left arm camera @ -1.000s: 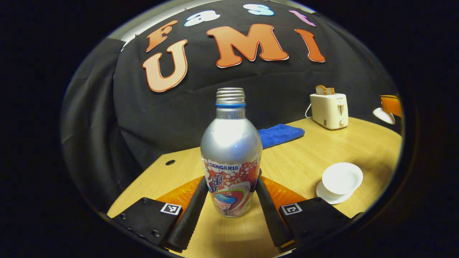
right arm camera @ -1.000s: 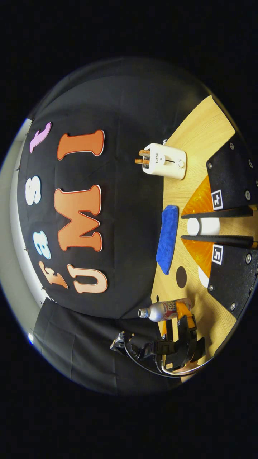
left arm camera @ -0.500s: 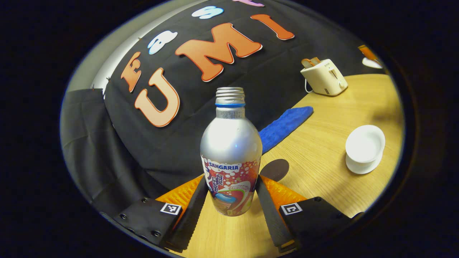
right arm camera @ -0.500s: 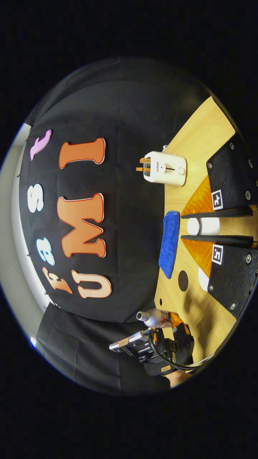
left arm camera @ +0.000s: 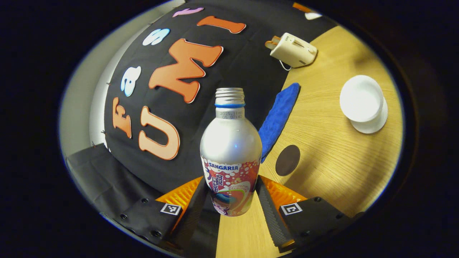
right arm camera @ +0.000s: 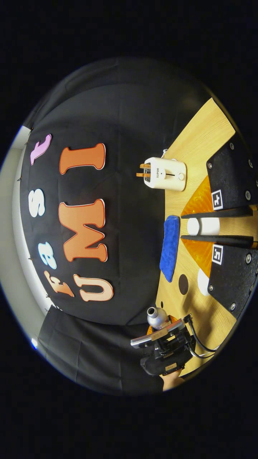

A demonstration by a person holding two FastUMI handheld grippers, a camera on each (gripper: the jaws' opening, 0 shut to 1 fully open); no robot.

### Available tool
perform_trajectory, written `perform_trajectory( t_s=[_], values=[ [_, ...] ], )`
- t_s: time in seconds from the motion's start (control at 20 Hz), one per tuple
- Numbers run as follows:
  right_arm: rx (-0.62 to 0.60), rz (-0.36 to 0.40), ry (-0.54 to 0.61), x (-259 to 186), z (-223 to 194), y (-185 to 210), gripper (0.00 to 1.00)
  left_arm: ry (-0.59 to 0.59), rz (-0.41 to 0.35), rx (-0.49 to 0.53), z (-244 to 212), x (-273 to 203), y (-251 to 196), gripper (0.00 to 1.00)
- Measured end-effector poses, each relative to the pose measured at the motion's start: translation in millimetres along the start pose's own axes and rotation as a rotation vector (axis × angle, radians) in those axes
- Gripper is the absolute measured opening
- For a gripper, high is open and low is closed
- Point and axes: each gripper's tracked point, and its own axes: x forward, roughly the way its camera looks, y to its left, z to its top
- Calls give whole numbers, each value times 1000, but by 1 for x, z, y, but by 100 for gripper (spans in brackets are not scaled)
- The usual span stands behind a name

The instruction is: Open the teacup lid with one hand, grasp the water bottle and pour water into the teacup with the other hand; after pouring, place the water bottle on the coaster and then close the teacup lid.

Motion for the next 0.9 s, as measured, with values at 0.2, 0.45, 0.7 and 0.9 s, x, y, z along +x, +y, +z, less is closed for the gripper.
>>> perform_trajectory(
  t_s=[0.2,0.45,0.7,0.9],
  values=[
    [7,-5,10,0,-4,-4,20,-35,16,119,7,-4,0,85],
    [18,-12,18,-2,-7,-9,20,-88,7,267,22,-8,-2,88],
    [24,-6,19,-5,-8,-10,20,-123,-2,395,33,-9,-2,82],
    [13,-1,14,-7,-7,-9,21,-139,-3,501,38,-11,-3,85]
  ],
)
